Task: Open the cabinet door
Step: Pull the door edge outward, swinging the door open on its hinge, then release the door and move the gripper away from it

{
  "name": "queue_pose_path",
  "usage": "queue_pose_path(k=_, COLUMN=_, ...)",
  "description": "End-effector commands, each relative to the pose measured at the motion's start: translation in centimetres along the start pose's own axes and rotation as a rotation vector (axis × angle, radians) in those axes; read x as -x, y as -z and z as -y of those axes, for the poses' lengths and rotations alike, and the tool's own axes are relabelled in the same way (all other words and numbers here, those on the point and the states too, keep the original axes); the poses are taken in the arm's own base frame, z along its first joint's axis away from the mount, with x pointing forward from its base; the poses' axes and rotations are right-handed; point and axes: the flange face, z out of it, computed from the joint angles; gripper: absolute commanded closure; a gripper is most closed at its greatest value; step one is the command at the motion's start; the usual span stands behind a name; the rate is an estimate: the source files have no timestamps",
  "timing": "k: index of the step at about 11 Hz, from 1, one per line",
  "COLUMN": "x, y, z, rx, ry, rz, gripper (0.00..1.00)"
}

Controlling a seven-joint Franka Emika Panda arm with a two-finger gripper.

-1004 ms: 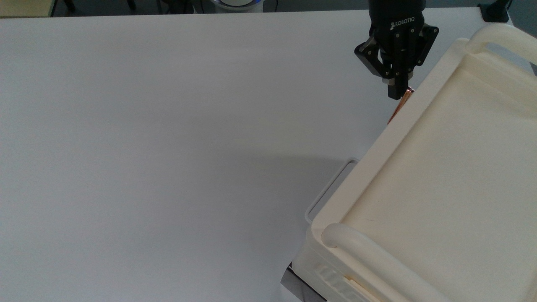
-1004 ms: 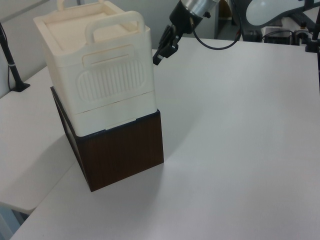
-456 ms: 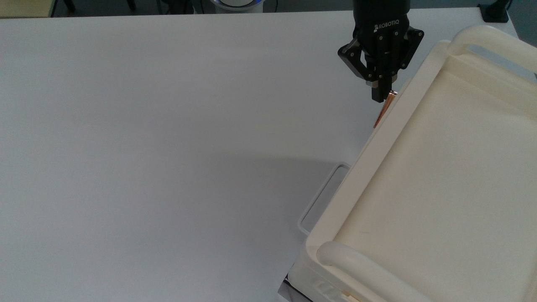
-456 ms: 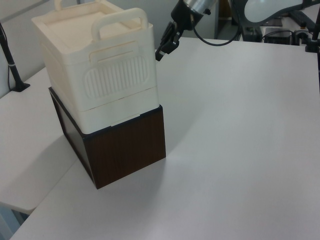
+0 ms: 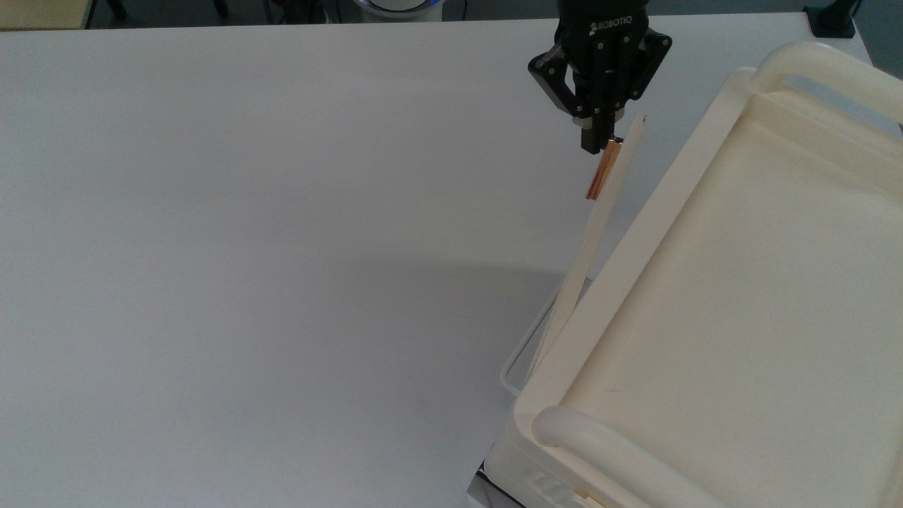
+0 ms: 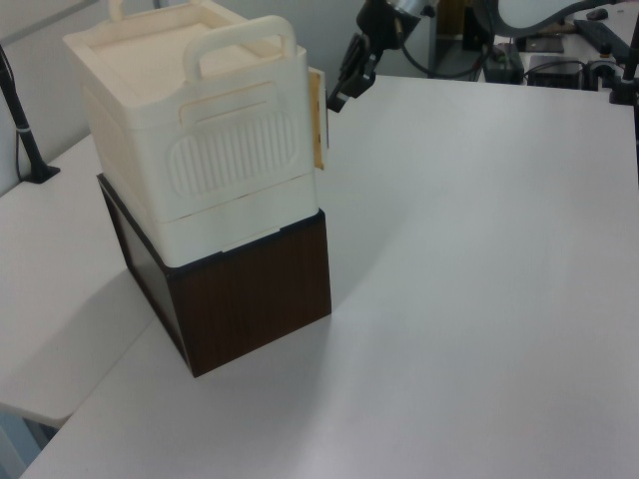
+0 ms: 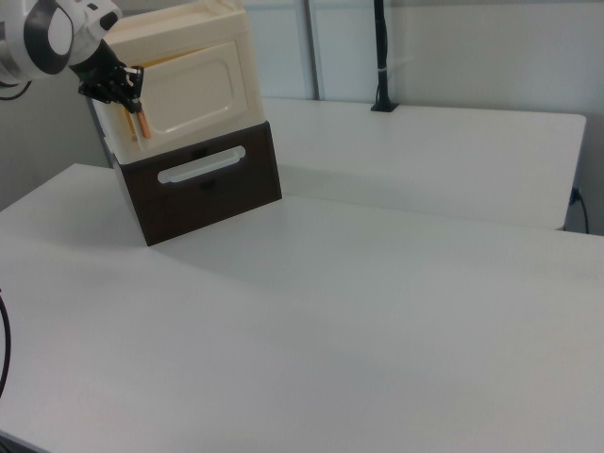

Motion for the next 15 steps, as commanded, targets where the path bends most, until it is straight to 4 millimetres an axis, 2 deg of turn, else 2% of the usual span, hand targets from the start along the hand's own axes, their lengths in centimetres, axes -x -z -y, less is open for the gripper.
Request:
queue_pose_path(k=1, x=1.4, y=0.5, z=-3.9, rx=0.055, ry=0.003, rz=0.035, gripper=0.9)
queue_pose_path(k=4, x=2.7, y=0.5, z=-8.7, rx=0.093, ry=-0.05, rz=0.074, gripper=0.9)
queue_pose_path(k=8, x=5.2, y=0.4, z=-17.0, rx=0.157, ry=-0.14, rz=0.102, gripper=0.89)
queue_pose_path(k=9, x=6.0, y=0.6, z=-19.3, rx=0.176, ry=-0.17, rz=0.102, gripper=0.85)
queue_pose_path(k=11, x=7.7, y=1.3, z=-23.7, rx=0.21, ry=-0.246, rz=0.103, gripper=0.66)
queue_pose_path(k=13, x=9.0, y=2.6, z=-27.3, rx=0.246, ry=-0.302, rz=0.096, gripper=0.51)
queue_pose_path(k=15, x=10.7, y=3.3, z=-30.5, rx=0.275, ry=-0.35, rz=0.1, gripper=0.41)
